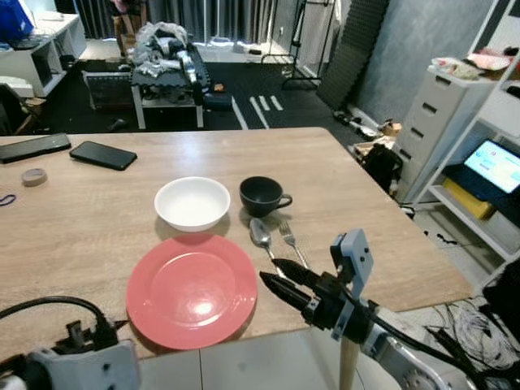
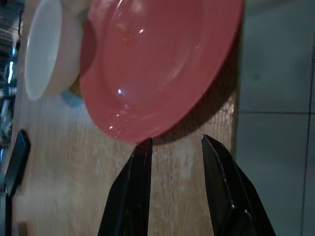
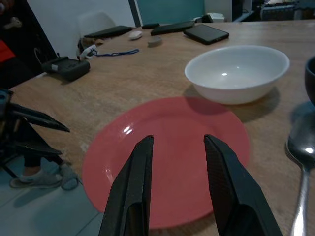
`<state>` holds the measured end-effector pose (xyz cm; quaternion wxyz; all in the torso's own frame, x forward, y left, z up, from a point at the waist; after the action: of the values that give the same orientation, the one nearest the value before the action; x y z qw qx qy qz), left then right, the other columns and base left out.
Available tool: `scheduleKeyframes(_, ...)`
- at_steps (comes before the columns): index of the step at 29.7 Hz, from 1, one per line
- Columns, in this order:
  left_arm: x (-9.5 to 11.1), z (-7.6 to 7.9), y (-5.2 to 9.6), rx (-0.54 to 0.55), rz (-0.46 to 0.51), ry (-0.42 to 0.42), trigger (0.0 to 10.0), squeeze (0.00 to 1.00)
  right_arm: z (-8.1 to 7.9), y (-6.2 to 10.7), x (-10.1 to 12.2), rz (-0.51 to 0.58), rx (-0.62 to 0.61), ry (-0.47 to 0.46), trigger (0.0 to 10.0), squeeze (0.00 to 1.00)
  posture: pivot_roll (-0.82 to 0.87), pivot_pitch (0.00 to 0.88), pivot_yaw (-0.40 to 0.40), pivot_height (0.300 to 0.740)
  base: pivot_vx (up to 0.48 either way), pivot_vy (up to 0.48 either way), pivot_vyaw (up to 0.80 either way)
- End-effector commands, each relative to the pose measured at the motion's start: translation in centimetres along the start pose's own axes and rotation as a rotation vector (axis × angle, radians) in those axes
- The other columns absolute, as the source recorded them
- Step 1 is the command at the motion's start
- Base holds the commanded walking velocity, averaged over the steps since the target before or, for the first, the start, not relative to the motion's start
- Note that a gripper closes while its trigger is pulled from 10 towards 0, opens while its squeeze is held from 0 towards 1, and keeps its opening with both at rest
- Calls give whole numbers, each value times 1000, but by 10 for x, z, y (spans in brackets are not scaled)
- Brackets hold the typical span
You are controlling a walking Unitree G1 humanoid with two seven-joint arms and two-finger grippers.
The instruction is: Setting the table
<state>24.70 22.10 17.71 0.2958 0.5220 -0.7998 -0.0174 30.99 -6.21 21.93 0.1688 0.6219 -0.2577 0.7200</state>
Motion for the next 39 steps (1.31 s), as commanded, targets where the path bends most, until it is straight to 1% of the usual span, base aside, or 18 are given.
scheduleKeyframes(1, -5, 5, -3, -39, 3, -15, 10000, 0, 0, 0, -4, -9, 0, -14, 10000, 0, 151, 149, 19, 740, 0, 0, 0)
scheduleKeyframes(6, -10, -2, -10, -61, 14, -68, 10000, 0, 2, -2, -3, 5, -21, -21, 10000, 0, 147, 148, 21, 740, 0, 0, 0)
scheduleKeyframes(9, -16, -4, -14, -77, 14, -105, 10000, 94, 2, -2, -3, 7, -28, -25, 10000, 0, 144, 147, 22, 740, 0, 0, 0)
scheduleKeyframes(10, -16, -4, -16, -76, 16, -103, 10000, 220, 2, -2, -3, 7, -28, -25, 10000, 0, 143, 146, 21, 740, 0, 0, 0)
scheduleKeyframes(11, -16, -5, -18, -76, 19, -100, 10000, 220, 2, -2, -3, 7, -29, -25, 10000, 0, 143, 146, 21, 740, 0, 0, 0)
scheduleKeyframes(12, -16, -5, -20, -77, 21, -99, 10000, 271, 2, -2, -3, 8, -29, -26, 10000, 0, 143, 146, 21, 740, 0, 0, 0)
scheduleKeyframes(14, -16, -5, -22, -79, 31, -98, 10000, 282, 3, -2, -2, 9, -30, -25, 10000, 0, 138, 143, 18, 740, 0, 0, 0)
scheduleKeyframes(18, -16, 0, -31, -86, 68, -102, 10000, 188, 4, -3, -1, 12, -33, -24, 10000, 0, 131, 143, 19, 740, 0, 0, 0)
scheduleKeyframes(20, -15, 1, -32, -89, 73, -103, 10000, 188, 4, -3, -1, 12, -34, -24, 10000, 0, 131, 143, 19, 740, 0, 0, 0)
scheduleKeyframes(21, -16, 2, -35, -98, 84, -101, 10000, 427, 5, -2, -1, 11, -39, -23, 10000, 0, 125, 144, 17, 740, 0, 0, 0)
scheduleKeyframes(22, -16, 2, -37, -95, 88, -108, 10000, 1000, 5, -2, -1, 10, -40, -23, 10000, 0, 125, 144, 17, 740, 0, 0, 0)
scheduleKeyframes(28, -17, 0, -43, -89, 100, -120, 10000, 1000, 5, -2, -1, 10, -45, -22, 10000, 0, 119, 145, 19, 740, 0, 0, 0)
scheduleKeyframes(29, -17, 1, -44, -95, 103, -128, 10000, 0, 6, -1, -1, 10, -50, -21, 10000, 0, 118, 146, 21, 740, 0, 0, 0)
scheduleKeyframes(35, -21, 2, -45, -106, 105, -131, 10000, 0, 7, 0, -1, 9, -54, -22, 10000, 0, 117, 148, 19, 740, 0, 0, 0)
scheduleKeyframes(36, -23, 3, -46, -112, 107, -128, 4627, 0, 7, 0, -1, 9, -55, -22, 10000, 0, 117, 148, 18, 740, 0, 0, 0)
scheduleKeyframes(37, -23, 3, -47, -114, 108, -127, 3176, 0, 7, -1, 0, 10, -55, -22, 10000, 0, 117, 148, 18, 740, 0, 0, 0)
scheduleKeyframes(38, -23, 3, -47, -114, 108, -127, 3176, 0, 7, -1, 0, 10, -55, -22, 10000, 0, 117, 148, 18, 740, 0, 0, 0)
scheduleKeyframes(39, -23, 4, -48, -116, 109, -124, 39, 0, 7, -1, 0, 11, -55, -21, 10000, 0, 117, 148, 18, 740, 0, 0, 0)
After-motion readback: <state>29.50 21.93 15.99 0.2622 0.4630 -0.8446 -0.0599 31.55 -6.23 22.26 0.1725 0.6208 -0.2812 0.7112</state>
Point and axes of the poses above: a point about 5 cm out from each wrist's last joint towards the gripper, its own y axis pointing back from the gripper into the wrist, its own x axis along the axis of the wrist's last joint, z = x × y, the point moved 5 cm from there along -y, pointing out of the wrist towards the gripper, and after that the axes turned 6 degrees about y, right-handed, at the moved point
